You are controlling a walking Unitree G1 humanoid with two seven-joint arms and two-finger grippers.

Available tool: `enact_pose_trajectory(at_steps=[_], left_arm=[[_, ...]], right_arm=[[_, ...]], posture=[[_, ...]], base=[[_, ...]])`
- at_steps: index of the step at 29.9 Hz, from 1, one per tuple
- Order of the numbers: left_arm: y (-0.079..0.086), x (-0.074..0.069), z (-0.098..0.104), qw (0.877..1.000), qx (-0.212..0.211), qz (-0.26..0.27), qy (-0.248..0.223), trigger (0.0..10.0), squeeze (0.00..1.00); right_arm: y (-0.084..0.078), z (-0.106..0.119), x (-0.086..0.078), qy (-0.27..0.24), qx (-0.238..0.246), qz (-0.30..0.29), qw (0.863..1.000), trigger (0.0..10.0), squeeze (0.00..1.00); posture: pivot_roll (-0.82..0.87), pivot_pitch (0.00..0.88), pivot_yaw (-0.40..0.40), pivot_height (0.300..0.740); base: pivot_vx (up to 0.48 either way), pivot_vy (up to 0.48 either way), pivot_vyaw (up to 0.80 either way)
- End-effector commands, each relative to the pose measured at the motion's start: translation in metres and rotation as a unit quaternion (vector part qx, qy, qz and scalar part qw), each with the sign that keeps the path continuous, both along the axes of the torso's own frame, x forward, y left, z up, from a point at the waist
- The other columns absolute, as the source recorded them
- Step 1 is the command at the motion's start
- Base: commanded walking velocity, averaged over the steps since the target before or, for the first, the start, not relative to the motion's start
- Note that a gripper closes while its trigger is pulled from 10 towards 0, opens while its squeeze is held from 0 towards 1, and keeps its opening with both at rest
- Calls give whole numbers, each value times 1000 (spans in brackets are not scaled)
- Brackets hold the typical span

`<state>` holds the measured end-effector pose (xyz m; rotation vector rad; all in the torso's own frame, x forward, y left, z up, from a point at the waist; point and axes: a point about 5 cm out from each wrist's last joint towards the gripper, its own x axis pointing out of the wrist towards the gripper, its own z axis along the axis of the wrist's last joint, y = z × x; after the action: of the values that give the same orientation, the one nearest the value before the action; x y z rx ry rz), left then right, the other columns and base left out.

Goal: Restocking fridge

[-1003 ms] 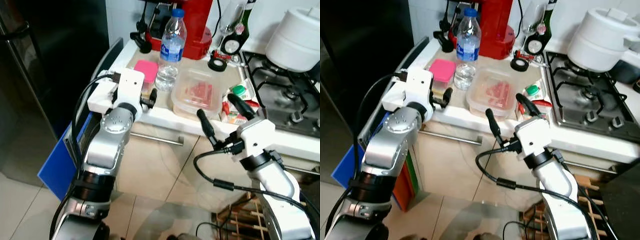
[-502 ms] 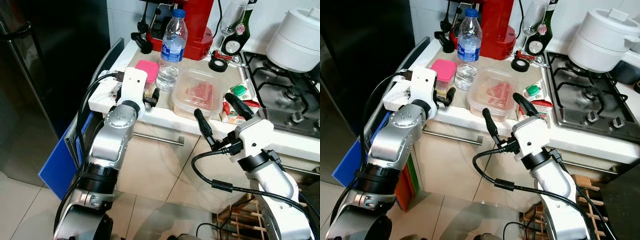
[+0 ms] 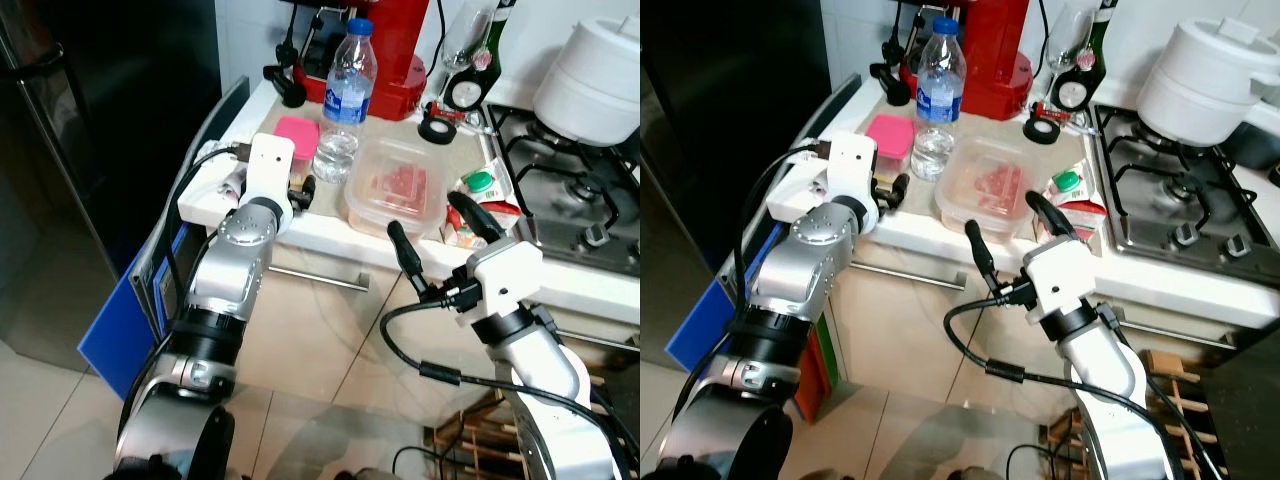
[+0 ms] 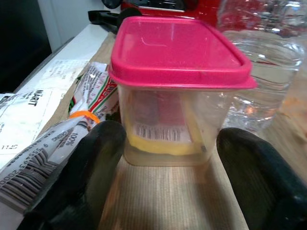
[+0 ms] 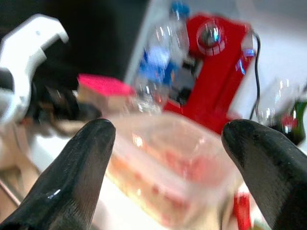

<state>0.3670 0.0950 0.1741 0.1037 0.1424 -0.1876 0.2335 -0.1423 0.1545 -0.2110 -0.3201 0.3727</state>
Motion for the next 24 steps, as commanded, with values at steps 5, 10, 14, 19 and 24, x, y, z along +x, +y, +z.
enact_pose_trajectory(at_steps=[5,10,14,19,24], left_arm=[[-5,7,7,1000,-8,-5,-21,0,0],[-1,10,15,999,-12,-1,-40,0,0],[2,12,20,998,-15,-1,-53,0,0],[6,11,26,998,-18,0,-63,0,0],[6,7,29,998,-10,-7,-69,0,0]], right_arm=[[-1,-28,-4,15,-16,3,1000,10000,0],[-7,-42,-7,6,-58,-6,998,10000,0],[-10,-54,-13,5,-90,-1,996,10000,0],[-9,-65,-17,4,-108,0,994,10000,0],[0,-68,-15,-5,-111,1,994,10000,0]], posture=[[-77,0,-83,740],[-74,0,-73,740],[-74,0,-68,740],[-71,0,-63,740],[-67,0,-59,740]], base=[[0,0,0],[0,0,0],[0,0,0],[0,0,0],[0,0,0]])
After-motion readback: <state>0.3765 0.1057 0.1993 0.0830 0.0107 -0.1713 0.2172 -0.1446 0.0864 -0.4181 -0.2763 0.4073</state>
